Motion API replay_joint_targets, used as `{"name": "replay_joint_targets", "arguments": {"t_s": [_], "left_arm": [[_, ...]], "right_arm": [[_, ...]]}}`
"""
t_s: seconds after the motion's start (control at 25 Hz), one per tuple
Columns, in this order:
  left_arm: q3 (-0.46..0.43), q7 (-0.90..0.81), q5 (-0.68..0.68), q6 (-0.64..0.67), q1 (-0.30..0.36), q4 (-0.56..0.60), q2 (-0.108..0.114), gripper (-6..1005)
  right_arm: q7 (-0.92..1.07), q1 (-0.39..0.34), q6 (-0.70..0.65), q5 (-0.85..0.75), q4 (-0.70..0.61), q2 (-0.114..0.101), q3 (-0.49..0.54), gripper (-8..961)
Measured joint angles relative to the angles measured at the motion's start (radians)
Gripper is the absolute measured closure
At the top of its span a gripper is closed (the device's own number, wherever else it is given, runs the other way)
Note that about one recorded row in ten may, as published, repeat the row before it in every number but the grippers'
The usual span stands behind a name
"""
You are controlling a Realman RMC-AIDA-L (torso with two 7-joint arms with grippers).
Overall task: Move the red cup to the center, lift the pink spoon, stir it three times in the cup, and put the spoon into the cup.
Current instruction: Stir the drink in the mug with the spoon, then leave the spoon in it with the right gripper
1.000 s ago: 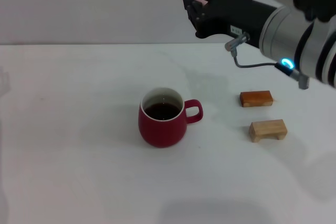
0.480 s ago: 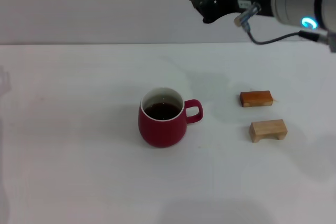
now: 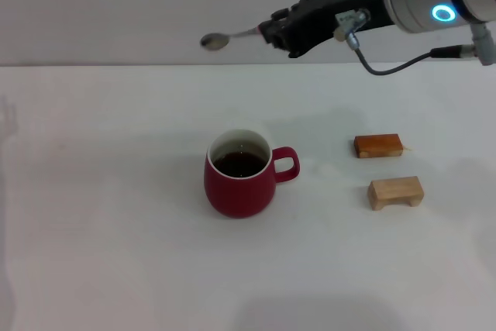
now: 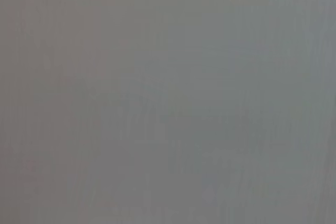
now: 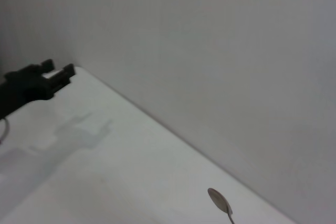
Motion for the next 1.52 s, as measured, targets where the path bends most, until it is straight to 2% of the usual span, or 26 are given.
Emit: {"name": "replay_joint_targets", "arguments": {"t_s": [0.32,0.56,1.28,1.52], "left_arm": [[0.000,0.001,0.001,-0.002,-0.001,0.003,0.000,423],[0.002,0.001,0.004,-0.002,-0.002,0.002,0.000,424],[0.004,0.001,0.010,0.006,-0.011,-0.007,-0.001,423],[0.013,0.000,0.010,0.007,-0.009,-0.007,-0.002,424]], "right_arm": [[-0.007,0.084,0.090,0.049,-0.027,-0.001,0.070,817],[0.001,0.114,0.148,0.081,-0.045,0.002,0.062,817],[-0.049,0.070,0.256,0.080,-0.095,-0.001,0.076,817],[-0.079,0.075,0.261,0.079,-0.159,-0.002,0.077,817]]}}
